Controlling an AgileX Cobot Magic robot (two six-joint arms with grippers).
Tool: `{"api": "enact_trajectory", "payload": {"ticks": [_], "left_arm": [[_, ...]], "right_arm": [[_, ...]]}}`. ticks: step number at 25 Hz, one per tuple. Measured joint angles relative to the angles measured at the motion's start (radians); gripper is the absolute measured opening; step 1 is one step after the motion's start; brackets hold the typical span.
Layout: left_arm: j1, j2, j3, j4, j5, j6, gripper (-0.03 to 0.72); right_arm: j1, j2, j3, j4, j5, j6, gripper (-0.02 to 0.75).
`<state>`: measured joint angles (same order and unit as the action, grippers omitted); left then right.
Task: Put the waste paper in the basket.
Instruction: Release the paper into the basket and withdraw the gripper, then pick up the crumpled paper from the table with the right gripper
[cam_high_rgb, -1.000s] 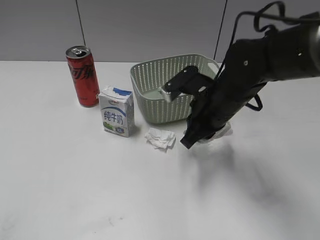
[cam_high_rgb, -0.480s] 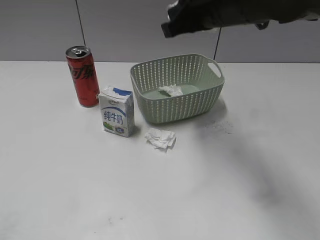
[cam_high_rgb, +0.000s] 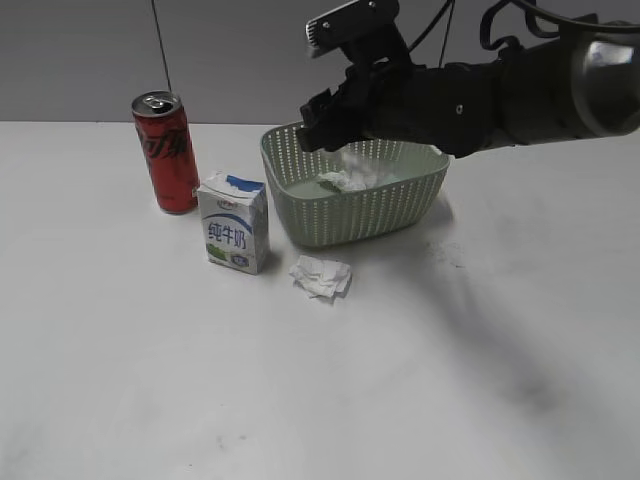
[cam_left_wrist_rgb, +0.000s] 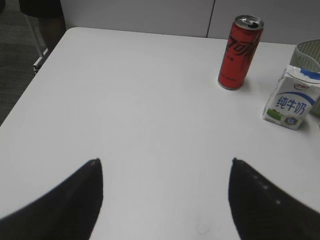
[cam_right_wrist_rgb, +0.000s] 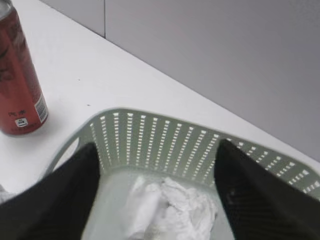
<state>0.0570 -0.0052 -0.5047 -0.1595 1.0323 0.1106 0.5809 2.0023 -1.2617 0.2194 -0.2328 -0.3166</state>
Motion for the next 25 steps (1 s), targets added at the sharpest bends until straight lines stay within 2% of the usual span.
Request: {"api": "enact_trajectory", "payload": {"ticks": [1,2,8,11,16,18,20,25], "left_arm": [[0.0,0.0,0.0,0.0,0.0,0.0,0.577],[0.0,0.0,0.0,0.0,0.0,0.0,0.577],[0.0,0.0,0.0,0.0,0.0,0.0,0.577],[0.0,0.0,0.0,0.0,0.0,0.0,0.577],[0.0,0.0,0.0,0.0,0.0,0.0,0.577],[0.0,0.0,0.0,0.0,0.0,0.0,0.577],[0.0,0.0,0.0,0.0,0.0,0.0,0.577],[0.0,0.0,0.0,0.0,0.0,0.0,0.573]], "right_arm": [[0.0,0.002,0.0,0.007,0.005,0.003,0.563],[0.0,0.003,0.0,0.013,0.008,0.004,0.593],[0.0,-0.081,0.0,0.023,0.094,0.009,0.615],[0.0,-0.196,0.0,0.026,0.274,0.01,0.594],[0.0,-0.326,-0.006,0.032,0.743,0.01,0.524],[0.0,-0.325,0.01,0.043,0.846,0.01,0.51],[0.006,-0.309,0.054,0.057,0.851,0.01,0.507],[0.093,-0.217,0.175,0.027,0.672,0.021,0.506]]}}
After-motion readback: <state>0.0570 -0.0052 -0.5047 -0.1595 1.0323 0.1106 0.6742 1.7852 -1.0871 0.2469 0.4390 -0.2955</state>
